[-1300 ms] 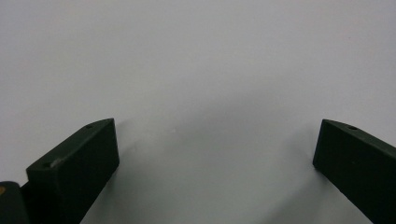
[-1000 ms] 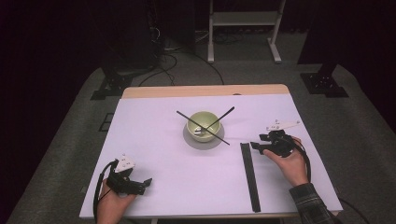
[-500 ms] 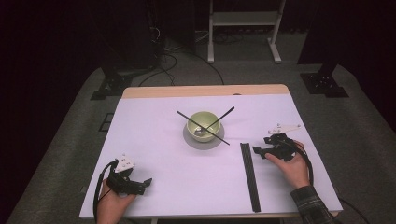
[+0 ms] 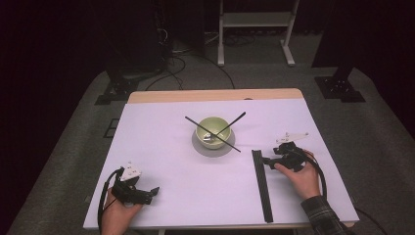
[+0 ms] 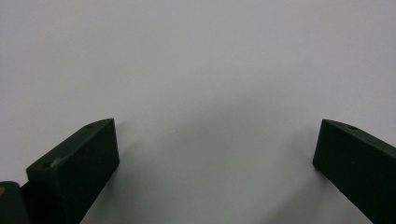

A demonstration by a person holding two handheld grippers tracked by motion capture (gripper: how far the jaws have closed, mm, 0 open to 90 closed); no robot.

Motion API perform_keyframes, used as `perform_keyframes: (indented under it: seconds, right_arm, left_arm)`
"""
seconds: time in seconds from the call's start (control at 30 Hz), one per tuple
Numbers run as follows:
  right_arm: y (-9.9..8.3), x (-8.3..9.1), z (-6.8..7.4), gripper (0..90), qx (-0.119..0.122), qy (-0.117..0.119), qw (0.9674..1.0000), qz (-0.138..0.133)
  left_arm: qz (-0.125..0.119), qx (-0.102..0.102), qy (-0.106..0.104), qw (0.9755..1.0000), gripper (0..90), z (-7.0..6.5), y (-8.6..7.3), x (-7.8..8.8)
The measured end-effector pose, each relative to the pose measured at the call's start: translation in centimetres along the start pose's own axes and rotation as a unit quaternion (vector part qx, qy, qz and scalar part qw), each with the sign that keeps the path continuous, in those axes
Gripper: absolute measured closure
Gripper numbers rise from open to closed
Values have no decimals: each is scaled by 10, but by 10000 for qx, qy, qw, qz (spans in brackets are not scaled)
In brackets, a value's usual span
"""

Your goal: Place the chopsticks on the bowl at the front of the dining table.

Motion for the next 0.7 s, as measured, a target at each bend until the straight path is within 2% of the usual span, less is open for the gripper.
perform_keyframes:
  seconds: [0.7]
  right_arm:
    - [-6,-4,13,328,158,-74,9998,137]
  left_arm:
    - [-1,1,0,10000,0,0,0,0]
Point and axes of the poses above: each handheld gripper's, and its own axes: x roughly backward along the jaws, y roughly out of its top, z roughly to its left, the point moved 1 cm from there along -x, roughly forward along the jaws, and after that the axes turned 3 degrees about x, right-handed, at the moved point
